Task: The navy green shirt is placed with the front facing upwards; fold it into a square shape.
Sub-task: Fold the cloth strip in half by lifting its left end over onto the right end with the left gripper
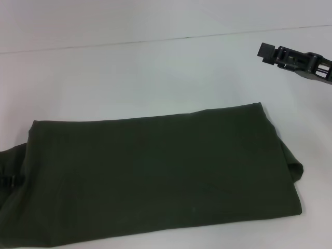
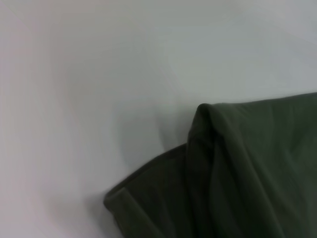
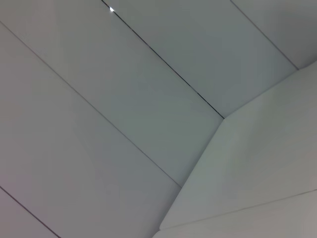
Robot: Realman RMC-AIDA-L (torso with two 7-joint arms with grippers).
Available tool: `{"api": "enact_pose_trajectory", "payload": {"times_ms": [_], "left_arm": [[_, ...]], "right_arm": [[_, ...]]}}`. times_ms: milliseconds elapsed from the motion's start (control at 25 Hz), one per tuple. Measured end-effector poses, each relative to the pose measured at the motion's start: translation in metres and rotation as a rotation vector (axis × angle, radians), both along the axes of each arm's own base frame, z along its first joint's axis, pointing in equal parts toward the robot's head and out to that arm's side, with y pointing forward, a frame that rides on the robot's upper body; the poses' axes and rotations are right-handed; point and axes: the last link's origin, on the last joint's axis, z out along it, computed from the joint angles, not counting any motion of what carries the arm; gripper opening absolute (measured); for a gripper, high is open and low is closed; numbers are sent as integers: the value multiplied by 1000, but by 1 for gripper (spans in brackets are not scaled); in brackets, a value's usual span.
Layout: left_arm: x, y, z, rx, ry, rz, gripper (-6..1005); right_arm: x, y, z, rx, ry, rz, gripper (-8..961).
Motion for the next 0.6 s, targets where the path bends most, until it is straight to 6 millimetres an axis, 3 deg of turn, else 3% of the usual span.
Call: {"api": "enact_pose_trajectory", "payload": {"times_ms": [600], "left_arm": [[6, 1, 0, -17, -18, -13, 887]], "right_arm": [[0, 0, 0, 0, 0, -1, 885]]}}
